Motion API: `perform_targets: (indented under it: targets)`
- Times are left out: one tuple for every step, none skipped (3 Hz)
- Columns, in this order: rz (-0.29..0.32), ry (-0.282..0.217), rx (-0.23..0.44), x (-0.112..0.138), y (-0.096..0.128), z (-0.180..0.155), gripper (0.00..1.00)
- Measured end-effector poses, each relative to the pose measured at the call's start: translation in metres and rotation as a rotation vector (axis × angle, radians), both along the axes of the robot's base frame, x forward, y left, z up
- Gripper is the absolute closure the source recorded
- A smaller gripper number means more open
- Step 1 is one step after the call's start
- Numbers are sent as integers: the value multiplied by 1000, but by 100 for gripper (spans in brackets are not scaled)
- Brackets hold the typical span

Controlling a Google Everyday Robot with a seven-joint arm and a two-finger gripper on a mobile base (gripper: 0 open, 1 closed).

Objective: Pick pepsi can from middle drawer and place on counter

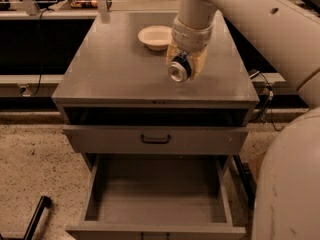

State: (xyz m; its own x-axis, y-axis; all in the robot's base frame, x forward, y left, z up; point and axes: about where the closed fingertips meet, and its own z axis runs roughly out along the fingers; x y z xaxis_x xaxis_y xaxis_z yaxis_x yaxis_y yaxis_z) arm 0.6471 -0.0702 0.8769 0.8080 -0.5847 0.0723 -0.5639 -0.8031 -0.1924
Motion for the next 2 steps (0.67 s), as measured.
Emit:
perform_targets:
  targets:
    - [-40, 39, 11, -6, -20, -25, 82]
    - [-42, 38, 13, -4, -20, -29, 59]
